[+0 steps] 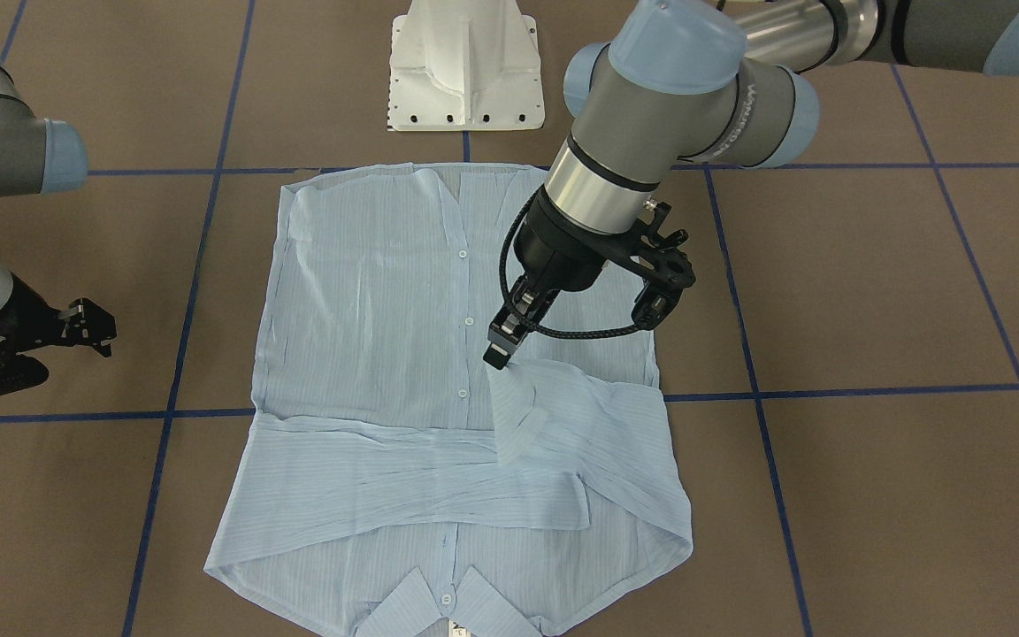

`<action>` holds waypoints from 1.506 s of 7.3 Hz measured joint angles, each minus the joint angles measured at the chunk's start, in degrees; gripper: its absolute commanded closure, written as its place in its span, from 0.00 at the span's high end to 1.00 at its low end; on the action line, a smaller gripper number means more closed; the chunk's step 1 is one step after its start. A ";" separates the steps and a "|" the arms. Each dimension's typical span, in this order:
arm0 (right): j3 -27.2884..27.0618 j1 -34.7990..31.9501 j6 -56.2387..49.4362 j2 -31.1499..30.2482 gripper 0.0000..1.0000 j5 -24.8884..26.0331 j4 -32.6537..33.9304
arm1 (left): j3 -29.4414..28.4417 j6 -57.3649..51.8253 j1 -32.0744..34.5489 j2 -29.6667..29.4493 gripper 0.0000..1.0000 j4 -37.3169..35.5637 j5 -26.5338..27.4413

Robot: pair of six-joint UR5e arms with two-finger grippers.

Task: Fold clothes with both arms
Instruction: 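Grasp the other sleeve cuff with the left gripper and lift it, then carry the sleeve with the left gripper across the chest toward the folded sleeve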

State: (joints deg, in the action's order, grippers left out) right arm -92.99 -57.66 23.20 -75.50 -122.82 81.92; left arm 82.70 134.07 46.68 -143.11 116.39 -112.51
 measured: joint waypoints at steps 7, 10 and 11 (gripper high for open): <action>0.93 0.12 -0.08 0.02 1.00 0.04 -0.06 | -6.18 18.26 1.68 -3.45 0.00 9.39 4.89; 1.29 0.17 0.03 0.08 1.00 0.10 -0.09 | -6.28 18.95 1.23 -3.33 0.00 9.46 5.01; 1.41 0.17 0.07 0.11 1.00 0.12 -0.12 | -6.94 18.75 0.17 -3.22 0.00 9.53 5.61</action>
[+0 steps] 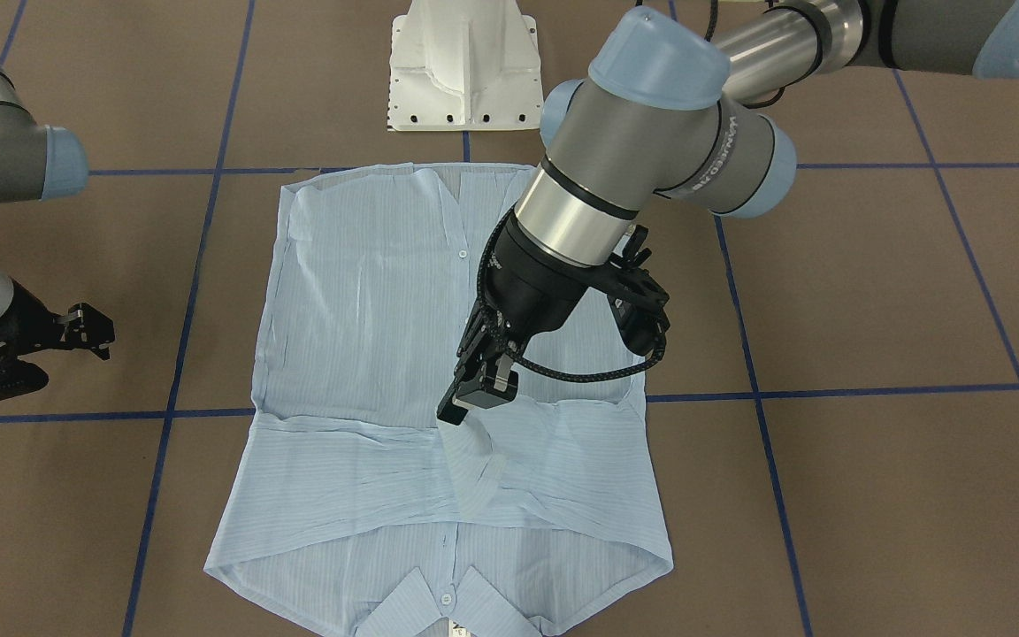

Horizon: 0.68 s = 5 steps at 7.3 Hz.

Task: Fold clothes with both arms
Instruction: 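Carry the sleeve with the left gripper across the chest toward the folded sleeve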

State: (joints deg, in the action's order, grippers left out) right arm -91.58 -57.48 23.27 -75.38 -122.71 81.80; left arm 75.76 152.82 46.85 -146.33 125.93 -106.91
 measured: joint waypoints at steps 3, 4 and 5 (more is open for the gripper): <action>0.08 0.00 0.10 0.06 1.00 0.01 0.00 | -5.05 -0.79 -8.56 -0.54 0.00 0.70 9.90; 0.09 0.00 0.13 0.11 1.00 0.01 0.00 | -8.28 -0.83 -11.83 -1.72 0.00 1.84 13.19; 0.09 0.00 0.16 0.20 1.00 0.01 -0.04 | -13.20 -0.87 -15.57 -4.09 0.99 4.41 17.04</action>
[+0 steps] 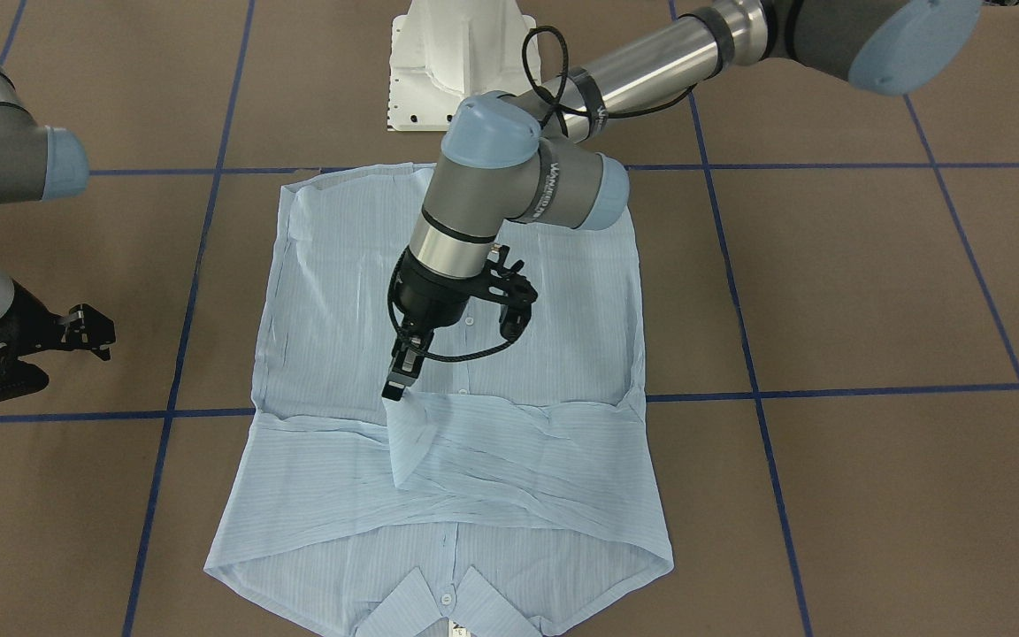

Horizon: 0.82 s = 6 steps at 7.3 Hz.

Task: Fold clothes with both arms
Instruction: 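Carry the sleeve with the left gripper across the chest toward the folded sleeve, then lay the sleeve flat across the chest with the left gripper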

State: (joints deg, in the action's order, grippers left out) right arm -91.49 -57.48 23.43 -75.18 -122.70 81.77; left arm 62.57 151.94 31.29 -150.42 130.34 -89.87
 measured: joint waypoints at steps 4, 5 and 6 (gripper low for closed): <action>-0.45 0.00 0.09 0.42 1.00 -0.16 -0.39 | -4.98 -22.23 -6.35 -1.90 1.00 6.14 4.14; -0.58 0.00 0.11 0.45 1.00 -0.22 -0.90 | -3.02 -25.78 -5.87 -0.80 1.00 6.11 3.16; -0.65 0.00 0.12 0.47 1.00 -0.25 -1.43 | -1.03 -27.82 -4.90 0.41 1.00 5.83 1.18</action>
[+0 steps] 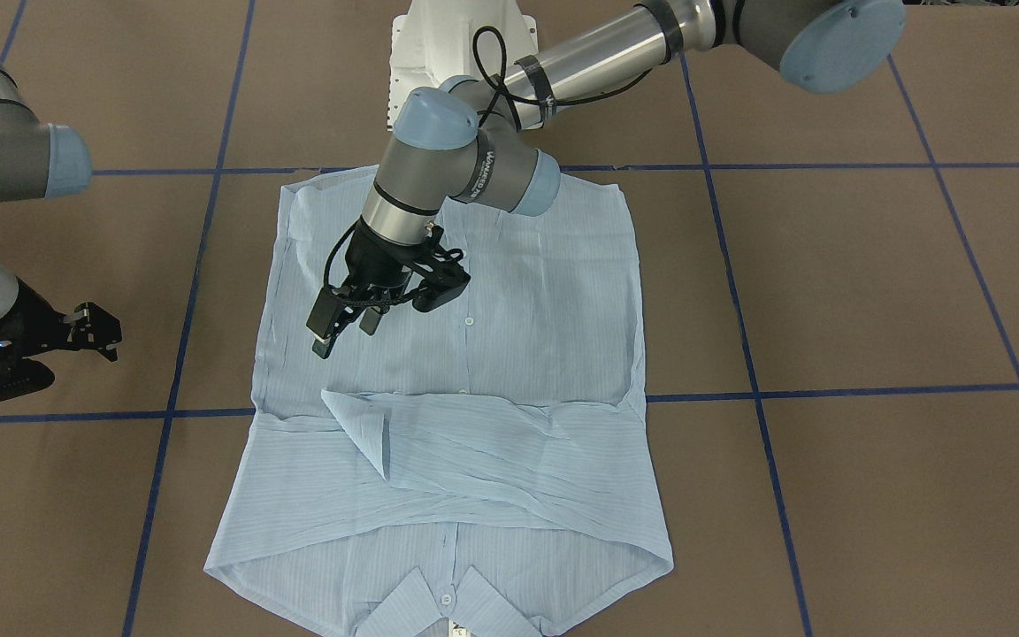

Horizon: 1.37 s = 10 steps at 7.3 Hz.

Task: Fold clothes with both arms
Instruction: 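Lay the sleeve flat across the chest with the left gripper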

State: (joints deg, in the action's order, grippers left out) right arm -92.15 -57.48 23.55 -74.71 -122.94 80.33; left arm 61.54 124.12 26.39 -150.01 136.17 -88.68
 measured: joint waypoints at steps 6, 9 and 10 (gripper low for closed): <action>-0.92 0.00 0.42 -0.14 1.00 -0.19 -2.39 | -5.41 -10.12 3.38 -0.48 1.00 2.67 4.34; -1.67 0.00 1.58 -0.09 1.00 -0.19 -2.42 | -13.96 -13.57 3.20 -4.68 1.00 8.08 6.08; -1.84 0.00 2.06 -0.09 1.00 -0.19 -2.44 | -16.02 -14.60 3.17 -5.55 1.00 9.49 6.18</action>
State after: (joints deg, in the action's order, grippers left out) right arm -93.98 -57.48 25.61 -74.80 -123.13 77.89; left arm 45.52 109.52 29.56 -155.56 145.65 -82.50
